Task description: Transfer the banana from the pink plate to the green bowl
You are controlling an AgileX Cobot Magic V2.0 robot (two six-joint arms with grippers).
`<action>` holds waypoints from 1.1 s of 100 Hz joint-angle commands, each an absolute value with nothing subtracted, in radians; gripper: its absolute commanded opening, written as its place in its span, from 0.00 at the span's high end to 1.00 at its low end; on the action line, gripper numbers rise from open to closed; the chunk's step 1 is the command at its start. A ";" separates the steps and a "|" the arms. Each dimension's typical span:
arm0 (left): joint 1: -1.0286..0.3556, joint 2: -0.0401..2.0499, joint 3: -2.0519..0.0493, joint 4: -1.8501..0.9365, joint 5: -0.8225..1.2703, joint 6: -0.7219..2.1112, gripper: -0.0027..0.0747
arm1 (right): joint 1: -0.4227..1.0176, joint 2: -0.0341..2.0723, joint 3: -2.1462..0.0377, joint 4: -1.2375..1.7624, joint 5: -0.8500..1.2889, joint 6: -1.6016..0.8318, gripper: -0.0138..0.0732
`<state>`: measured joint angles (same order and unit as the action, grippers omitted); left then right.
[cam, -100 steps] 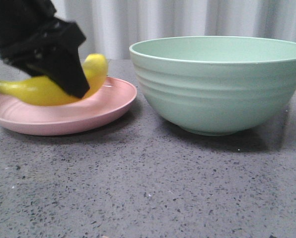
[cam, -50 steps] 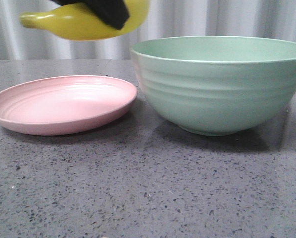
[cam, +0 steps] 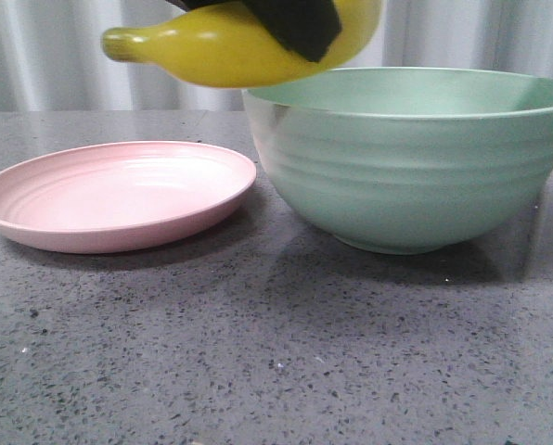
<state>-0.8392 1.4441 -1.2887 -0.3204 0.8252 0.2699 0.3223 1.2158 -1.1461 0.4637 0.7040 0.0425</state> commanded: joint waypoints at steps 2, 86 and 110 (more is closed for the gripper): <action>-0.857 1.418 -1.327 -0.363 0.777 0.275 0.66 | 0.322 1.245 -1.194 0.553 0.644 0.042 0.31; -0.863 1.418 -1.327 -0.367 0.745 0.277 0.57 | 0.322 1.347 -1.207 0.614 0.639 0.042 0.73; -0.863 1.404 -1.327 -0.363 0.745 0.282 0.41 | 0.307 1.347 -1.238 0.614 0.637 0.042 0.73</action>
